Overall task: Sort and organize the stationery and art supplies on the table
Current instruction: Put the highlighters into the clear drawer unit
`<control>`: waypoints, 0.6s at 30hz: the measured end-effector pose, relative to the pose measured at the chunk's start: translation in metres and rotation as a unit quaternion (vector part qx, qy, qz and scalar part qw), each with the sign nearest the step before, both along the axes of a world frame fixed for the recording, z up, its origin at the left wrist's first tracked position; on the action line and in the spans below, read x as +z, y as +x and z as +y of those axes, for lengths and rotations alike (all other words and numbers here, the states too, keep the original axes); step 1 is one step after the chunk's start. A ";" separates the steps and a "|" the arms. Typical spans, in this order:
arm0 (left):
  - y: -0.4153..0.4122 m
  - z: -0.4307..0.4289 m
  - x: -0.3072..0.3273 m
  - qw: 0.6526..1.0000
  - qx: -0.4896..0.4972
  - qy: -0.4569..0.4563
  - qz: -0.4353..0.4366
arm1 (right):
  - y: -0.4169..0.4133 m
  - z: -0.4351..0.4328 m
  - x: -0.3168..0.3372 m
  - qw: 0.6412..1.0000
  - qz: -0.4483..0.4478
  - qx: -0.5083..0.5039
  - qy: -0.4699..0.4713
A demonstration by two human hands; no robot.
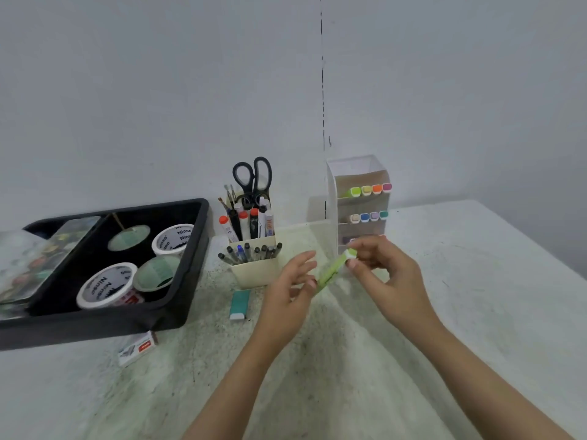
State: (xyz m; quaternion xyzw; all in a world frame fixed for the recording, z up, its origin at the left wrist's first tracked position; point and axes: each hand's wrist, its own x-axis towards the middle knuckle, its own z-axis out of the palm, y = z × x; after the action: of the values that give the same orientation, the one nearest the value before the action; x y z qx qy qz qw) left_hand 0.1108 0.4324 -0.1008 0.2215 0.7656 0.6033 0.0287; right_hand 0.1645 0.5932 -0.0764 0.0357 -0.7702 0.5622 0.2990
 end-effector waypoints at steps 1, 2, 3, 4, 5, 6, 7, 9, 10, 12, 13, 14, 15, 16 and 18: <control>-0.003 0.004 0.004 1.000 0.001 -0.017 0.021 | 0.001 0.004 0.007 0.999 0.029 -0.018 0.018; -0.007 0.008 0.008 0.999 0.000 -0.031 0.039 | 0.002 0.008 0.015 0.997 0.060 -0.036 0.032; -0.011 0.012 0.013 0.997 -0.003 -0.042 0.058 | 0.003 0.011 0.025 0.993 0.089 -0.055 0.045; -0.015 0.016 0.019 0.995 -0.005 -0.055 0.080 | 0.003 0.015 0.034 0.989 0.117 -0.075 0.059; -0.021 0.020 0.025 0.992 -0.005 -0.071 0.108 | 0.002 0.019 0.044 0.983 0.143 -0.094 0.073; -0.028 0.024 0.031 0.986 -0.006 -0.089 0.139 | 0.000 0.022 0.053 0.976 0.166 -0.111 0.087; -0.035 0.027 0.038 0.979 -0.007 -0.106 0.174 | -0.002 0.025 0.062 0.969 0.186 -0.126 0.101; -0.052 0.033 0.052 0.960 -0.006 -0.140 0.241 | -0.008 0.031 0.076 0.958 0.213 -0.146 0.127; -0.060 0.036 0.058 0.951 -0.003 -0.155 0.268 | -0.011 0.034 0.081 0.953 0.221 -0.151 0.144; -0.074 0.041 0.069 0.938 -0.004 -0.180 0.296 | -0.018 0.037 0.085 0.943 0.232 -0.154 0.183; -0.080 0.043 0.074 0.934 -0.009 -0.194 0.301 | -0.021 0.039 0.086 0.938 0.238 -0.154 0.201; -0.086 0.045 0.077 0.929 -0.016 -0.209 0.306 | -0.024 0.040 0.086 0.932 0.246 -0.155 0.217; -0.091 0.046 0.079 0.925 -0.023 -0.220 0.310 | -0.026 0.040 0.085 0.925 0.254 -0.156 0.234; -0.096 0.047 0.080 0.924 -0.030 -0.223 0.310 | -0.028 0.041 0.085 0.917 0.261 -0.159 0.254; -0.100 0.045 0.078 0.927 -0.039 -0.209 0.310 | -0.032 0.041 0.083 0.903 0.270 -0.157 0.295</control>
State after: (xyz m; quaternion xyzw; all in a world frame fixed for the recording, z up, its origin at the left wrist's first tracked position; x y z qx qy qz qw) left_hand 0.0104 0.4778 -0.0225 0.4163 0.8358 0.3293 -0.1405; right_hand 0.1322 0.6344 0.0069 0.1516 -0.7863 0.2240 0.5555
